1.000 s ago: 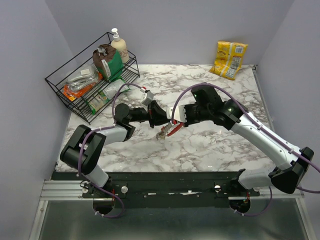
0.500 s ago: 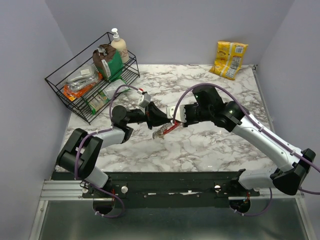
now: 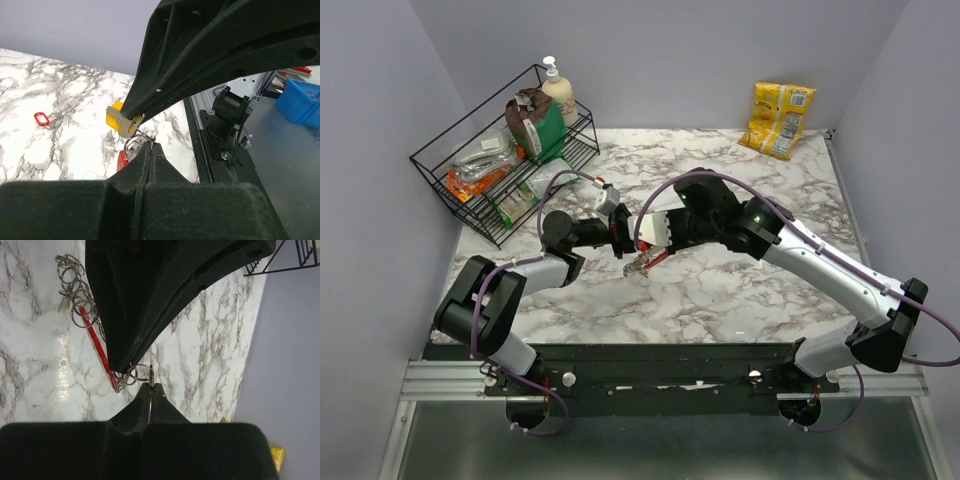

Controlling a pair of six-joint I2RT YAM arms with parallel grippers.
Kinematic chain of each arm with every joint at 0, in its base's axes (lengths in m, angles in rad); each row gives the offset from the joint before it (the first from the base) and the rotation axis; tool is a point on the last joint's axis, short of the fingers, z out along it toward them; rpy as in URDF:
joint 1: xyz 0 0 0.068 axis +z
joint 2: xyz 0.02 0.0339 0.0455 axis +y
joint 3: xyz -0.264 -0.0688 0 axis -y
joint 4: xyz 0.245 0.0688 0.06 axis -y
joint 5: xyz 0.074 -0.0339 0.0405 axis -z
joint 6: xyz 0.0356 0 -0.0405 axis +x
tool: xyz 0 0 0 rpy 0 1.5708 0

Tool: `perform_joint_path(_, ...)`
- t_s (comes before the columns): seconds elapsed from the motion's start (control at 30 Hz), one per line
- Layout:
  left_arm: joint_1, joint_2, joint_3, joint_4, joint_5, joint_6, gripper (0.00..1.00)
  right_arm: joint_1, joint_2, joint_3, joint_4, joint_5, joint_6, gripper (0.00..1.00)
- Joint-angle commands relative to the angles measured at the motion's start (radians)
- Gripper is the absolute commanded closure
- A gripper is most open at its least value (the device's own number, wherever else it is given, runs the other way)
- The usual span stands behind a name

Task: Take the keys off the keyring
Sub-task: Remove the key from the keyring.

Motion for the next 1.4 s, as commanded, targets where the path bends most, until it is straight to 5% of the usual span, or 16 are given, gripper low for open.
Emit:
perform_joint_path(0.0,-0.012,0.017,-0.016,0.346,0.080,0.001,1.00,0.024,0.023,0.048,0.039,0.158,-0.013,0.99)
perform_joint_path(0.3,-0.015,0.032,-0.008,0.338,0.084,-0.002,1.00,0.062,0.068,0.022,0.165,0.368,-0.036,0.99)
perform_joint_path(0.7,-0.015,0.055,-0.002,0.333,0.080,-0.007,1.00,0.073,0.017,0.013,0.142,0.388,-0.033,0.99)
perform_joint_path(0.83,-0.016,0.060,-0.002,0.346,0.084,-0.013,0.85,0.070,0.005,0.013,0.150,0.399,-0.036,0.99)
perform_joint_path(1.37,-0.021,0.067,-0.001,0.347,0.090,-0.016,0.78,0.062,-0.001,0.024,0.163,0.414,-0.033,0.99)
